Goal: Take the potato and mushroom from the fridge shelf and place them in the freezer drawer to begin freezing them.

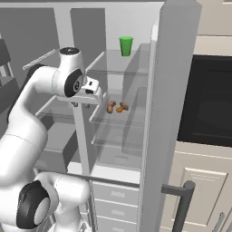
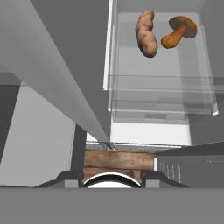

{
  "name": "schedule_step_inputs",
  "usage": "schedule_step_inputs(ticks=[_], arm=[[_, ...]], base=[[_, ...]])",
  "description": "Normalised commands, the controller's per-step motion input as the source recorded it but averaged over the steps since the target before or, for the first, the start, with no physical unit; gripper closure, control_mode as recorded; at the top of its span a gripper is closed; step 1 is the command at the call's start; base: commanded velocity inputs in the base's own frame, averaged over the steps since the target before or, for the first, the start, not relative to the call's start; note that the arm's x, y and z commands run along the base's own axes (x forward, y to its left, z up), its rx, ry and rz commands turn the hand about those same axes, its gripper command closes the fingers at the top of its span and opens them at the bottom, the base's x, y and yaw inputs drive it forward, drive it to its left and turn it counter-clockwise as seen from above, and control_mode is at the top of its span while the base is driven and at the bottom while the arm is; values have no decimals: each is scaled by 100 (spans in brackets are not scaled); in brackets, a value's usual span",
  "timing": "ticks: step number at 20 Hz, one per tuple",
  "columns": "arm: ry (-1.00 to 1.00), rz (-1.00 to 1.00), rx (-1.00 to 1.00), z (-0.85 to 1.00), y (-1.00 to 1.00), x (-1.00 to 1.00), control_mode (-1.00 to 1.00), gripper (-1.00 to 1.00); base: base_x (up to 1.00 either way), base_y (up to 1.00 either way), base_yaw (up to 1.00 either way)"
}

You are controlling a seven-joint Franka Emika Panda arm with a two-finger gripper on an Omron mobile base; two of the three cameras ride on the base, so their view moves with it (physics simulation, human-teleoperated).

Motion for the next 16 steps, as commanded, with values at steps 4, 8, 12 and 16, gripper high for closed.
schedule_step_inputs(ticks=[4,8,12,16], arm=[[-13,0,0,-19,-14,-14,-100,-100],[-6,-27,0,-52,-69,3,-100,-100],[0,-34,0,-52,-68,47,-100,-100],[0,-29,0,-19,-37,65,-100,-100]], base=[[0,0,0],[0,0,0],[0,0,0],[0,0,0]])
